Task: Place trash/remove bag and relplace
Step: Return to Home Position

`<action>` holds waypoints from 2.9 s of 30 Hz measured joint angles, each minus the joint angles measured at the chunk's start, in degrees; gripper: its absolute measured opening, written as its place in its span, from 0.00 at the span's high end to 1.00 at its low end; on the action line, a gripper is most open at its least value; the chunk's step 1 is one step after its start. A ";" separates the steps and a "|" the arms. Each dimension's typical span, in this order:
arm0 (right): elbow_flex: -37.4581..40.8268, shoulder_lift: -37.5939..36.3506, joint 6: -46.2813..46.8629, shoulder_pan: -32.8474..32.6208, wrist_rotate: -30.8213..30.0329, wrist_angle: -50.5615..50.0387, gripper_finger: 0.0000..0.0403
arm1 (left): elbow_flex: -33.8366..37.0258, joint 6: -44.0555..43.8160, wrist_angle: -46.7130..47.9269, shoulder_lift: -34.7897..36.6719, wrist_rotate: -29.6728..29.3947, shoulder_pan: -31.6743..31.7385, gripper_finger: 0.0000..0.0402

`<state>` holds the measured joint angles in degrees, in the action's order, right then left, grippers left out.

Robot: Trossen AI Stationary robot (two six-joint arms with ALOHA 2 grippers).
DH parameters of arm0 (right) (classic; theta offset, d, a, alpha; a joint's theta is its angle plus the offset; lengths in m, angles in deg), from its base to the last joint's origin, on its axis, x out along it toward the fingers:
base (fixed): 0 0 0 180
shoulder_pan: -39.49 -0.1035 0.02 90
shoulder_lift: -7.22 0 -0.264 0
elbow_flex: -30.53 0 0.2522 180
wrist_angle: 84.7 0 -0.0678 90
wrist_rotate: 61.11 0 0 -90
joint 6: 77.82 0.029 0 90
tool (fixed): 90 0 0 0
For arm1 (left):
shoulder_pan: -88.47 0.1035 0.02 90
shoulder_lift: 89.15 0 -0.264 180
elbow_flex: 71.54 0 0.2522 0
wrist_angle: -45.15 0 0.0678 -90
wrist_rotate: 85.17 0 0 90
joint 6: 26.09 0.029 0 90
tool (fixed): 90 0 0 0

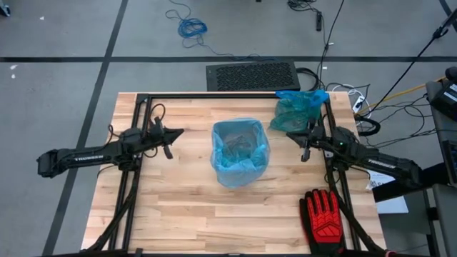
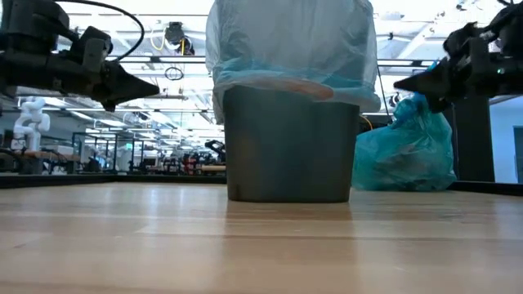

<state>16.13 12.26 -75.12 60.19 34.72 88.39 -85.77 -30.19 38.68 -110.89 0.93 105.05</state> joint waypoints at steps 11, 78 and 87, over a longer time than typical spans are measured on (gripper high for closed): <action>-0.12 6.54 -0.68 0.18 -8.82 -5.34 1.00 | 0.00 0.33 0.55 0.35 -5.55 0.00 1.00; -0.16 2.84 -1.83 0.23 -14.72 -4.66 1.00 | 0.04 -5.01 15.21 8.00 -4.07 -3.98 1.00; -0.16 2.84 -1.86 0.23 -14.74 -4.66 1.00 | 0.04 -4.42 15.19 8.00 -3.96 -3.98 1.00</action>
<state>15.97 15.10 -76.98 60.42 19.98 83.73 -85.72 -34.61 53.87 -102.89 -3.03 101.07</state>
